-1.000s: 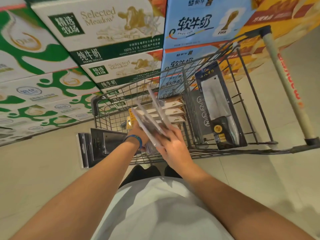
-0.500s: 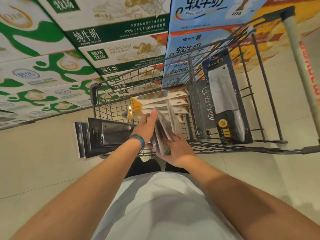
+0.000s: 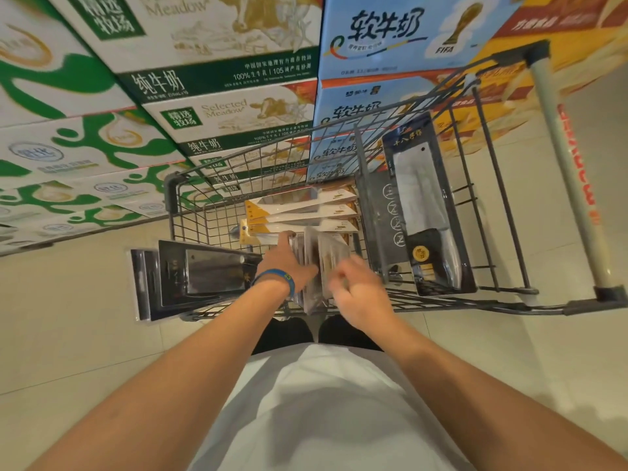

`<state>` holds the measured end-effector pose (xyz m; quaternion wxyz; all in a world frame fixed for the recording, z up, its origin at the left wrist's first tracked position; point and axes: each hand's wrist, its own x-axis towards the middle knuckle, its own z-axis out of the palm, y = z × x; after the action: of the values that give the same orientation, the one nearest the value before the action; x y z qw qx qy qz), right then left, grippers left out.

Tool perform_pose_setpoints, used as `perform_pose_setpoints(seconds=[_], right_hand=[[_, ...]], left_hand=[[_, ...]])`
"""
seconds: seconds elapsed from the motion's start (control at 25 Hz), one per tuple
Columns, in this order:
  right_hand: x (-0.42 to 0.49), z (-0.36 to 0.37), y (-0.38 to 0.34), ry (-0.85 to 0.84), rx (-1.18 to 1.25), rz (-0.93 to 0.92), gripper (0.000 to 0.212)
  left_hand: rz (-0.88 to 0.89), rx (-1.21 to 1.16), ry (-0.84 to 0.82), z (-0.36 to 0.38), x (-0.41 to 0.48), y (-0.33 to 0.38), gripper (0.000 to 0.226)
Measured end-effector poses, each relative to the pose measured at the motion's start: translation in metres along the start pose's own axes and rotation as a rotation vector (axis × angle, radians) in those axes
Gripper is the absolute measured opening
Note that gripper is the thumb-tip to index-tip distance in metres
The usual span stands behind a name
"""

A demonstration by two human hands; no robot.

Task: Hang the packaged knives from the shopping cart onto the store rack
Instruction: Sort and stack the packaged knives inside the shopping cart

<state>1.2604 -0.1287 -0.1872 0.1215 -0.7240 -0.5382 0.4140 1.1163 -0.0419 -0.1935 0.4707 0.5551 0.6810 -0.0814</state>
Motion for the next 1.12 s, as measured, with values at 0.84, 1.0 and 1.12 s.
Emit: perform_pose_setpoints(seconds=[0.84,1.0,1.12], right_hand=[[0.015,-0.032,-0.067,-0.059,0.033,0.062,0.056],[0.026,-0.096,-0.05,0.375,0.09,-0.114,0.038],[0.062,-0.142,0.01,0.339,-0.083,0.167,0.04]], left_hand=[[0.09,0.29,0.072,0.044,0.008,0.016,0.048],[0.023,0.064,0.097,0.045,0.005,0.016,0.083],[0.015,0.07,0.078,0.045,0.003,0.015,0.096]])
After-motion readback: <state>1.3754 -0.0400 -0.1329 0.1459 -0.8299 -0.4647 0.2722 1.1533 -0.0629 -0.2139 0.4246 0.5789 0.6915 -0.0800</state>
